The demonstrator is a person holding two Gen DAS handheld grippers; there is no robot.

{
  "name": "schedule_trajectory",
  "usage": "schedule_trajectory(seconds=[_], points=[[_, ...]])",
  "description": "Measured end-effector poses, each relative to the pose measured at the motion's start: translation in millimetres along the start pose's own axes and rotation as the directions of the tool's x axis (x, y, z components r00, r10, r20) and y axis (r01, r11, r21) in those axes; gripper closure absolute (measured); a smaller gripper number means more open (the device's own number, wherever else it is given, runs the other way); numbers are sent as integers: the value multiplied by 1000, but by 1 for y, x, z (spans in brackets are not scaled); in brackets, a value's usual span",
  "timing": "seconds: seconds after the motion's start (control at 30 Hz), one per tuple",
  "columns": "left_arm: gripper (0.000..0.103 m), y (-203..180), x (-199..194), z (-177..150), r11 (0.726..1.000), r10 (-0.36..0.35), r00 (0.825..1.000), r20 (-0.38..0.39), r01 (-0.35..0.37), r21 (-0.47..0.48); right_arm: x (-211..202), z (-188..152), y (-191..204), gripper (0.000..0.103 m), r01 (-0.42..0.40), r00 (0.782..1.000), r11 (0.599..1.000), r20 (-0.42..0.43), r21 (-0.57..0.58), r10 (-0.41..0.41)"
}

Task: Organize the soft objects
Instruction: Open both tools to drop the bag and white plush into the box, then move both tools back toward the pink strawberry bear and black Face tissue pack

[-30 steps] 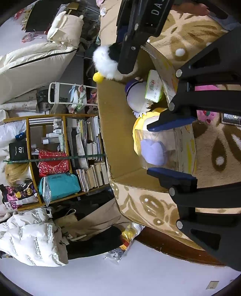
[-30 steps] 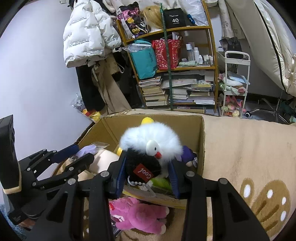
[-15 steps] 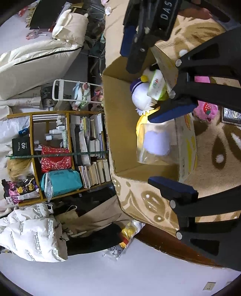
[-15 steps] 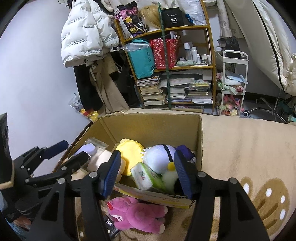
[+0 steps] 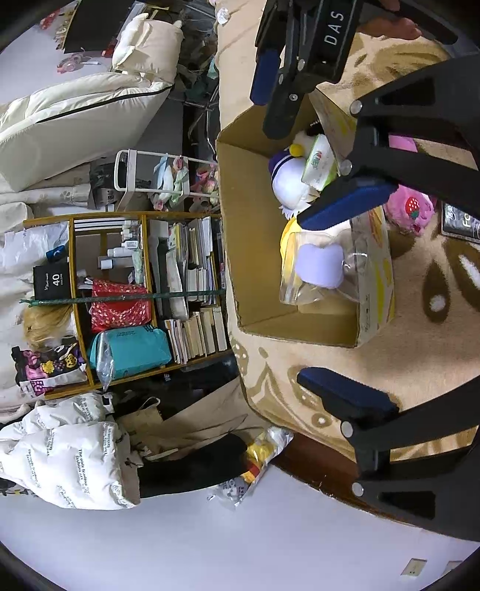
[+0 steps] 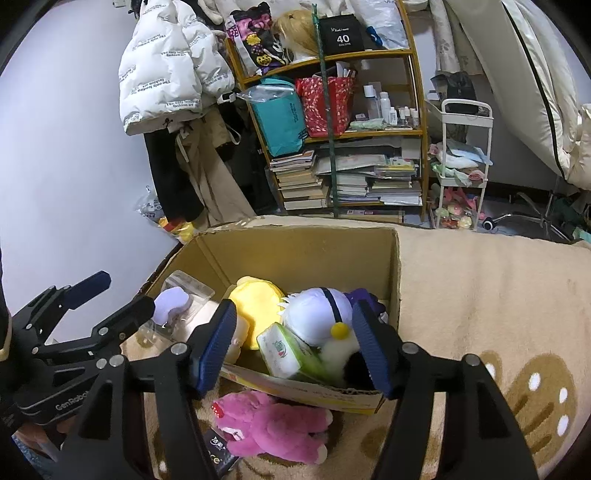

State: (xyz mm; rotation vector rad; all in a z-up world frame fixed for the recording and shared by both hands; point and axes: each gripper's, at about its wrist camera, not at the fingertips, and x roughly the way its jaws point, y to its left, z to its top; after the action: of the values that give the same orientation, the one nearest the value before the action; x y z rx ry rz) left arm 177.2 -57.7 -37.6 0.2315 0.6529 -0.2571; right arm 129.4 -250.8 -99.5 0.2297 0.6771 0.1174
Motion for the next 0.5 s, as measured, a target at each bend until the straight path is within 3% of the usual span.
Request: schedule_trajectory(seconds=[0.4,0.5], points=[[25,1,-22,-9,999,23,999,-42,-24,-27,-22,2,0,34,-6,999,1000,35,19,5],[15,2,-32,-11,998,39,998,-44,-40,-39,-29,-2,0,34,-7,1000,1000,27,24,6]])
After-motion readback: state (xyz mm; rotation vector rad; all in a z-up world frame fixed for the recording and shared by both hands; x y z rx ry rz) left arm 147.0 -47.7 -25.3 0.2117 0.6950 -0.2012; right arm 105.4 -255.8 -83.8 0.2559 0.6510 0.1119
